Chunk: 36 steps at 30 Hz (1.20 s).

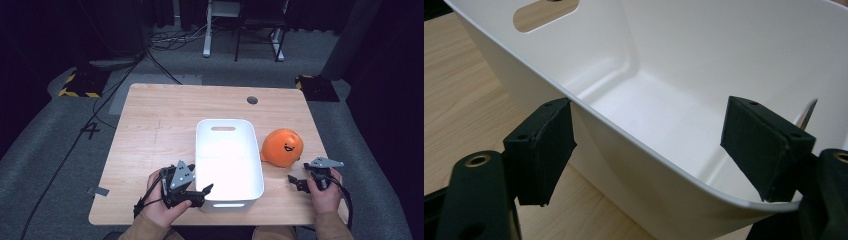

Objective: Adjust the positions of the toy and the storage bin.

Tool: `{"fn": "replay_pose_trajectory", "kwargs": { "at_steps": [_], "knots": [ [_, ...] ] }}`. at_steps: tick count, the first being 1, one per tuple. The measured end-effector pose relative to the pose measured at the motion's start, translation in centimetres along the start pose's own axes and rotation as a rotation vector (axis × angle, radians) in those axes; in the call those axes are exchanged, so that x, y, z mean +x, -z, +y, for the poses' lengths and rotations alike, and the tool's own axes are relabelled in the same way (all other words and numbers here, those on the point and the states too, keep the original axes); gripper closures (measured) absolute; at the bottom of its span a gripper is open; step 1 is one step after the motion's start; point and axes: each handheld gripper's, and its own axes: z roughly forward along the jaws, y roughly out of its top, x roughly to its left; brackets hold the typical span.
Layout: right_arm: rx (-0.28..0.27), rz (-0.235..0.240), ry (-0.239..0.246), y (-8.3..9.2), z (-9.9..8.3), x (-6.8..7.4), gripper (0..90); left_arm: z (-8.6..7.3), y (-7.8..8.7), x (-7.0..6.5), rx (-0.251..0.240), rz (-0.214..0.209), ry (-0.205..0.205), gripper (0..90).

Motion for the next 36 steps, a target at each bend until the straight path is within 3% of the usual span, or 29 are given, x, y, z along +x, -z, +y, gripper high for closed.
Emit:
{"fn": "replay_pose_trajectory", "kwargs": {
  "at_steps": [7,16,24,27,34,36],
  "knots": [
    [0.000,0.000,0.000,0.0,0.0,0.0,10.6,-0.1,0.1,-0.6,0.003,-0.010,0.001,21.8],
    [0.000,0.000,0.000,0.0,0.0,0.0,10.6,-0.2,0.5,-1.3,0.018,-0.023,-0.029,21.8],
    [0.004,0.007,0.010,0.0,0.0,-0.1,10.5,-0.2,0.7,-1.4,0.017,-0.038,-0.008,21.0],
    [0.005,0.005,0.015,0.0,0.0,-0.2,10.5,0.0,1.1,-1.0,-0.016,-0.037,0.022,19.6],
    [0.006,0.005,0.015,0.0,0.0,-0.2,10.5,0.3,2.2,0.4,-0.083,-0.013,0.050,20.7],
    [0.005,0.005,0.015,0.0,0.0,-0.1,10.5,0.3,2.3,1.2,-0.126,0.013,0.052,21.3]
  ]
}}
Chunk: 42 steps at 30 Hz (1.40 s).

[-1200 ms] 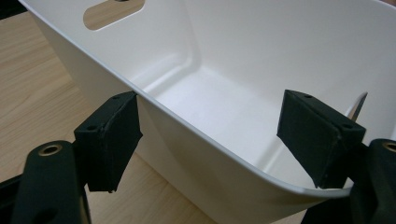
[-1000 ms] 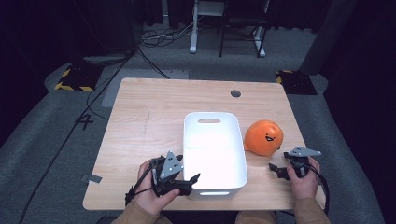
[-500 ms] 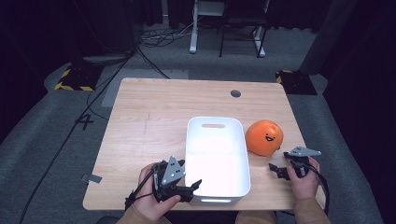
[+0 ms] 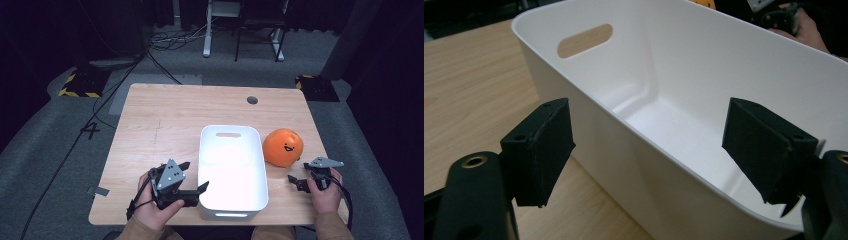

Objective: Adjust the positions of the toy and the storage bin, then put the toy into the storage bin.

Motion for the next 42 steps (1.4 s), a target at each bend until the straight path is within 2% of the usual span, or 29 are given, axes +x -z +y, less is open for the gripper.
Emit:
{"fn": "replay_pose_trajectory", "kwargs": {
  "at_steps": [3,6,10,13,17,23,26,31,36,37,39,42],
  "knots": [
    [0.002,0.001,0.000,0.0,0.0,0.0,10.5,-0.1,0.0,1.3,-0.020,0.065,-0.035,22.3],
    [0.001,0.000,0.001,0.0,0.0,0.0,10.5,-0.5,-0.2,2.7,-0.014,0.079,-0.002,22.5],
    [0.000,0.000,0.000,0.0,0.0,0.0,10.5,-1.1,-0.6,4.6,0.008,0.130,0.019,22.5],
    [0.003,0.001,-0.001,0.0,0.0,0.0,10.5,-2.0,-1.0,6.3,0.041,0.170,0.046,22.8],
    [0.000,0.000,0.000,0.0,0.0,0.0,10.5,-2.9,-1.2,8.3,0.067,0.176,0.085,24.5],
    [0.001,0.000,0.000,0.0,0.0,0.0,10.5,-5.0,-2.1,10.8,0.138,0.234,0.125,23.4],
    [0.000,0.000,0.000,0.0,0.0,0.0,10.5,-6.1,-2.9,11.7,0.194,0.263,0.137,23.3],
    [0.000,0.000,0.000,0.0,0.0,0.0,10.6,-7.0,-3.5,12.4,0.236,0.258,0.169,22.2],
    [0.000,0.000,0.003,0.0,0.0,0.0,10.4,-7.9,-3.8,13.0,0.277,0.255,0.182,21.2],
    [0.000,0.000,0.003,0.0,0.0,0.0,10.4,-8.0,-3.9,13.1,0.285,0.254,0.183,21.2],
    [-0.001,0.004,0.005,-0.1,0.0,-0.1,10.2,-8.2,-4.1,13.1,0.332,0.266,0.168,19.7],
    [-0.001,0.004,0.005,-0.1,0.0,-0.1,10.2,-8.4,-4.5,13.2,0.359,0.286,0.154,19.0]
  ]
}}
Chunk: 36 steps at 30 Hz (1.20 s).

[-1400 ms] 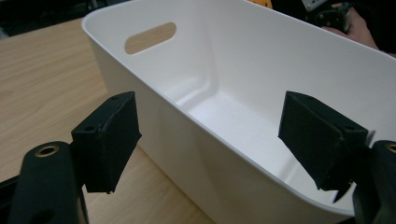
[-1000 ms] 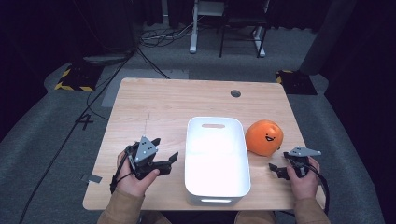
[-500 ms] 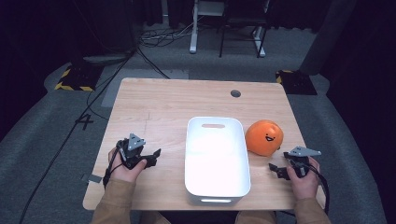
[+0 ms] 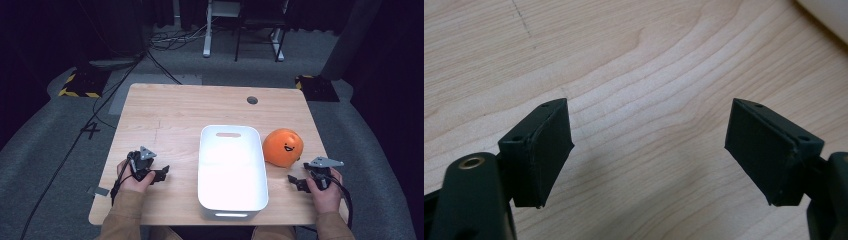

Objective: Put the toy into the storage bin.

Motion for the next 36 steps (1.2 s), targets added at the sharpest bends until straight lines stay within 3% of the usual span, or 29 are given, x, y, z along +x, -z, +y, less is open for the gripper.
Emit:
{"fn": "replay_pose_trajectory", "kwargs": {
  "at_steps": [2,3,4,6,19,22,26,27,29,32,36],
  "knots": [
    [0.000,0.000,0.000,0.0,0.0,0.0,10.2,-0.2,-0.5,0.1,0.037,0.020,-0.020,17.0],
    [0.000,0.000,-0.001,0.0,0.0,0.0,10.2,-0.4,-0.9,0.3,0.034,0.006,-0.018,15.3],
    [0.000,0.001,-0.002,0.0,0.0,0.0,10.2,-0.7,-1.4,0.6,-0.001,-0.019,-0.001,11.6],
    [0.000,-0.002,-0.003,0.0,0.0,0.0,10.1,-0.6,-1.5,0.7,-0.002,-0.011,0.008,5.9],
    [0.006,-0.001,-0.003,0.0,0.0,-0.2,9.8,-0.2,-1.9,0.9,0.018,0.002,0.013,0.1],
    [-0.002,-0.013,-0.023,0.0,0.0,0.0,11.0,0.0,-2.2,1.1,0.011,0.001,0.013,0.0],
    [-0.015,-0.061,-0.057,0.3,-0.1,0.0,23.9,0.3,-2.3,1.2,0.014,0.005,0.018,0.0],
    [-0.015,-0.057,-0.064,0.5,-0.1,0.0,31.3,0.3,-2.3,1.2,0.013,0.004,0.017,0.0],
    [-0.007,-0.053,-0.062,0.8,0.0,-0.1,37.6,0.3,-2.4,1.3,0.013,-0.003,0.013,0.0],
    [-0.002,-0.055,-0.049,1.2,0.0,-0.1,42.1,0.4,-2.5,1.6,0.014,-0.013,0.003,0.0],
    [-0.013,-0.015,-0.060,2.0,0.5,0.0,45.4,0.6,-2.6,2.0,0.016,-0.027,-0.021,0.1]
  ]
}}
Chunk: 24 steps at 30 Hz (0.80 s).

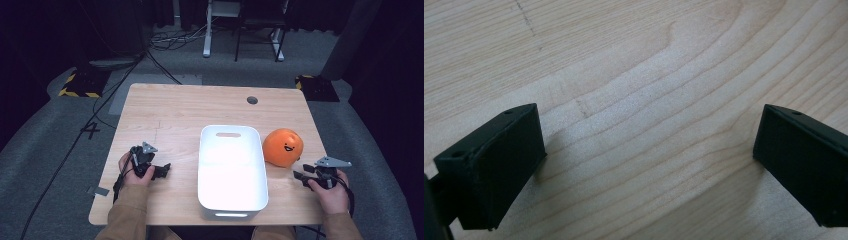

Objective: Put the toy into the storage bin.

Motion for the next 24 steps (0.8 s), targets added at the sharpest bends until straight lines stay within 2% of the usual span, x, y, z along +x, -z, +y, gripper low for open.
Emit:
{"fn": "replay_pose_trajectory", "kwargs": {
  "at_steps": [2,7,13,18,20,21,24],
  "knots": [
    [-0.012,0.025,-0.007,0.6,0.4,0.2,48.0,0.1,-0.1,0.1,-0.002,-0.005,-0.006,0.2],
    [-0.030,0.051,0.002,2.1,1.7,0.4,50.4,0.2,-0.2,0.2,-0.004,0.000,-0.002,0.1],
    [-0.117,0.060,-0.001,3.9,3.2,0.2,51.5,0.2,-0.2,0.2,-0.003,0.002,-0.003,0.2],
    [-0.198,0.101,-0.027,4.9,4.1,-0.1,52.5,0.3,-0.3,0.1,-0.002,0.004,-0.001,0.1],
    [-0.213,0.103,-0.031,5.1,4.4,-0.1,52.8,0.3,-0.3,0.2,0.001,0.002,-0.002,0.1],
    [-0.229,0.101,-0.049,5.1,4.5,0.0,52.8,0.3,-0.3,0.2,0.001,0.002,-0.002,0.1],
    [-0.263,0.091,-0.039,5.4,5.0,-0.1,52.8,0.3,-0.3,0.1,0.001,-0.003,0.001,0.1]
  ]
}}
